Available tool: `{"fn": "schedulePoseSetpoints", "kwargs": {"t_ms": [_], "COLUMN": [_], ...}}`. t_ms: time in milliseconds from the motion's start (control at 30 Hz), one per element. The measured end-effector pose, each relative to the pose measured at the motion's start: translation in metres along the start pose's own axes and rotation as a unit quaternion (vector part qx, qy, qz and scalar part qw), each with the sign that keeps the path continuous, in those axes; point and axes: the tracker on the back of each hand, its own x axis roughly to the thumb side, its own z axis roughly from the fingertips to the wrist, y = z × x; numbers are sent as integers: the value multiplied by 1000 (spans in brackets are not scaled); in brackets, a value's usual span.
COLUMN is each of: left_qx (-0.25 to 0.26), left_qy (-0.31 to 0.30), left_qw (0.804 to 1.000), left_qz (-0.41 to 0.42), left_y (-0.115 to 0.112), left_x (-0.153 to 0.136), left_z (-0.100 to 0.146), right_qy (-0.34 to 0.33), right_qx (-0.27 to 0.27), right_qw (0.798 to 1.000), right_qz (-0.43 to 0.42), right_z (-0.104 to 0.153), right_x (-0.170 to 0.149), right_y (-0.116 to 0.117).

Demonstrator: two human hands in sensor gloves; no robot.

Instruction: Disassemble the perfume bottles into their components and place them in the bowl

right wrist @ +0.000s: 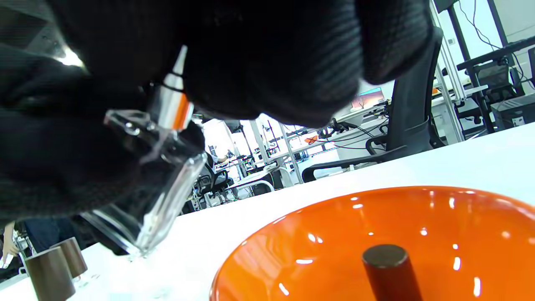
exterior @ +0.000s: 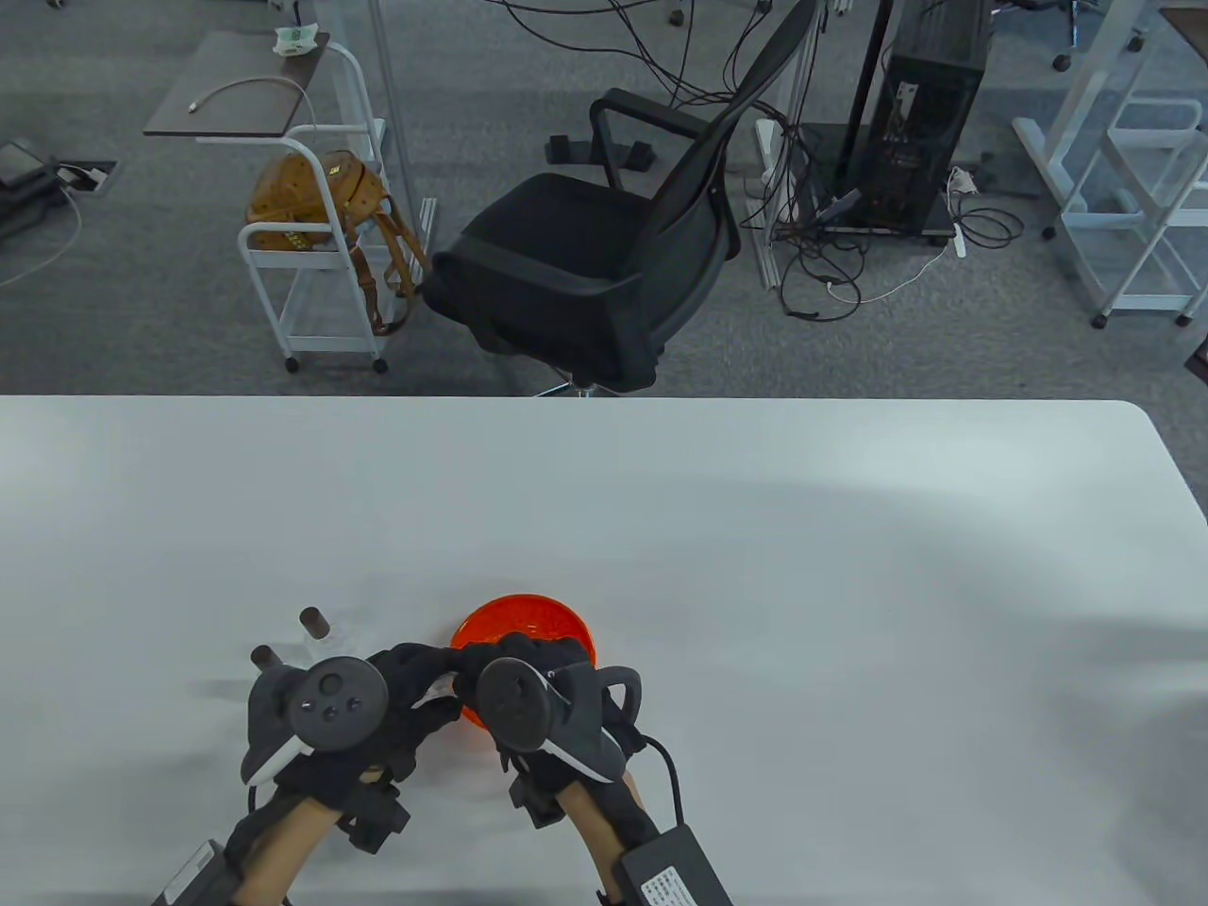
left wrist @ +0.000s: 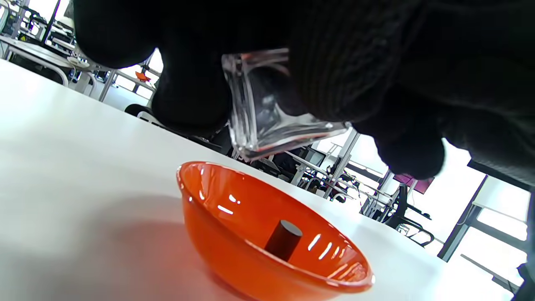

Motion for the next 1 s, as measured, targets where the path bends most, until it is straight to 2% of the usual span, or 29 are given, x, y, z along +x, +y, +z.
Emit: {"fn": "schedulePoseSetpoints", "kwargs": {"t_ms": [67,200,333,467,633,800,1000], "left_qx": [8,-3,9,6,6,-4,11], "left_qy": [9,7,5,4,2,-3,1], "left_qw": [1000,1000,1000,1000,1000,1000,1000], "left_qz": [2,15,2,25,5,4,10], "left_y": [2,3,4,5,3,3,5], "left_x": [-1,-3,1,-1,1,1,1], "left_z": [0,0,0,-1,0,1,1], "right_qy": [3,-1,-3,7,2,4,-1], "right_qx": [6,-19,2,-18,9,-16,5], "right_qw": [1000,1000,1000,1000,1000,1000,1000], "right_qz": [-15,0,-13,-18,-30,-17,-30], "right_z": [0,0,-1,-1,-1,0,0], "right_x": [1,2,1,-1,-1,0,-1], "right_y": [-1,-4,-4,-7,-7,-6,-6]}}
